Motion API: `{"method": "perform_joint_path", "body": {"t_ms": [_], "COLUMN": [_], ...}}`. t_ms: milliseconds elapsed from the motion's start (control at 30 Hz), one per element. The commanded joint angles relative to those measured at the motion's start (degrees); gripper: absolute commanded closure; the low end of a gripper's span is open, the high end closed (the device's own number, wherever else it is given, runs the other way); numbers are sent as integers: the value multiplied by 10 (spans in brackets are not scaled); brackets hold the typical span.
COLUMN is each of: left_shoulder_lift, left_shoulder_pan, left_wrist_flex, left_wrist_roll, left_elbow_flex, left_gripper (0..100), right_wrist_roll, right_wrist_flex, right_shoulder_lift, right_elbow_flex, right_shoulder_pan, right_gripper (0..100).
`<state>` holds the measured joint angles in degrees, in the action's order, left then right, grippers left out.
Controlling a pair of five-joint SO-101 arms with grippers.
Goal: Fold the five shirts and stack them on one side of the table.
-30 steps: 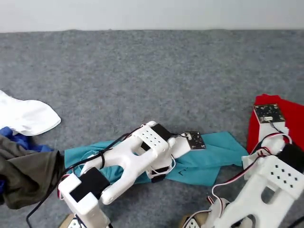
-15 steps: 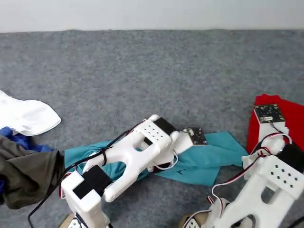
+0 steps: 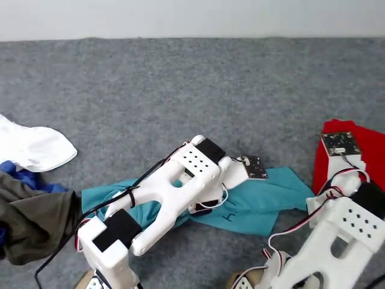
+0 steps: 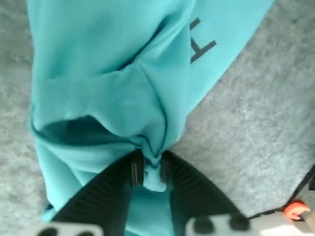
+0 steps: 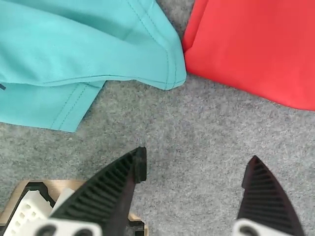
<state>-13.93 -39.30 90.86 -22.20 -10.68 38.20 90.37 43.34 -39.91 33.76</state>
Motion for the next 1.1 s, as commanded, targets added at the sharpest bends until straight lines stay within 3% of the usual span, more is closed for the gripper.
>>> {"method": "perform_joint_path", "body": {"t_ms": [0,367,600,933,1067], "left_shoulder_lift": [3,9,9,3,8], "left_shoulder_pan": [7,7,7,7,7], "left_wrist_flex": [-11,-5,43,18,10], "left_wrist_roll": [-7,-7,-9,-9,-9], "left_elbow_flex": [1,8,52,48,48], "left_gripper": [913,914,914,914,985], "right_wrist_roll": [8,8,8,8,8], "right_wrist_flex": [-1,-2,-2,-3,-3], "right_shoulder_lift": [12,10,7,7,7], "right_elbow_flex": [33,33,33,33,33], "right_shoulder_pan": [2,2,2,2,2], "right_gripper": [685,685,685,685,685]}}
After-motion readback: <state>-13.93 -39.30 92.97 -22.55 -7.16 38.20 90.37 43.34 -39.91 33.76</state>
